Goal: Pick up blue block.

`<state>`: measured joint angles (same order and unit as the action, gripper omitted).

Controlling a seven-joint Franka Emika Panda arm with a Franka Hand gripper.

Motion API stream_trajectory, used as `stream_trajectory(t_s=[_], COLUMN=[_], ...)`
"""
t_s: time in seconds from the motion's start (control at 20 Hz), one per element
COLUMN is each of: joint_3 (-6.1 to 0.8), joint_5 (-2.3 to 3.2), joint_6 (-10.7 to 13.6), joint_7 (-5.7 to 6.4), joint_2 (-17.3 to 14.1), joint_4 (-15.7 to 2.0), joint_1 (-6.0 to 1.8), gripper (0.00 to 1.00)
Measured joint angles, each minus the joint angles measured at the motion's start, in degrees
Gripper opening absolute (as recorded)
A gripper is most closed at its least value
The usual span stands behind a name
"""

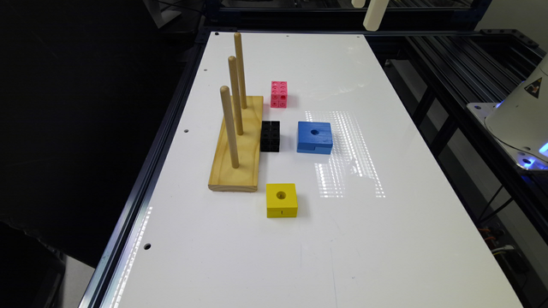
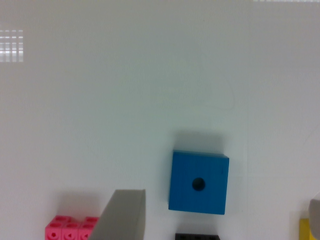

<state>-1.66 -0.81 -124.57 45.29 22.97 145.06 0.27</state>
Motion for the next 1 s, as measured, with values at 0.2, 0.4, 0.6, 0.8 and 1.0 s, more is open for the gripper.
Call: stream_trajectory(t_s=[0.2, 0.4, 0.6, 0.8, 1.0], joint_3=[-0.02, -0.04, -0.05, -0.06, -0.07], joint_5=[0.0, 0.0, 0.0, 0.0, 0.0], joint_6=[-2.54, -5.18, -5.48, -7.42, -12.05], joint_7=[0.0, 0.01, 0.01, 0.01, 0.01], joint_2=[-2.35, -5.13, -5.51, -6.84, -10.05], joint_4=[1.27, 1.45, 1.44, 2.81, 4.08], joint_1=[0.0, 0.0, 0.0, 0.0, 0.0], gripper=[1.0, 1.0, 1.0, 1.0, 1.0])
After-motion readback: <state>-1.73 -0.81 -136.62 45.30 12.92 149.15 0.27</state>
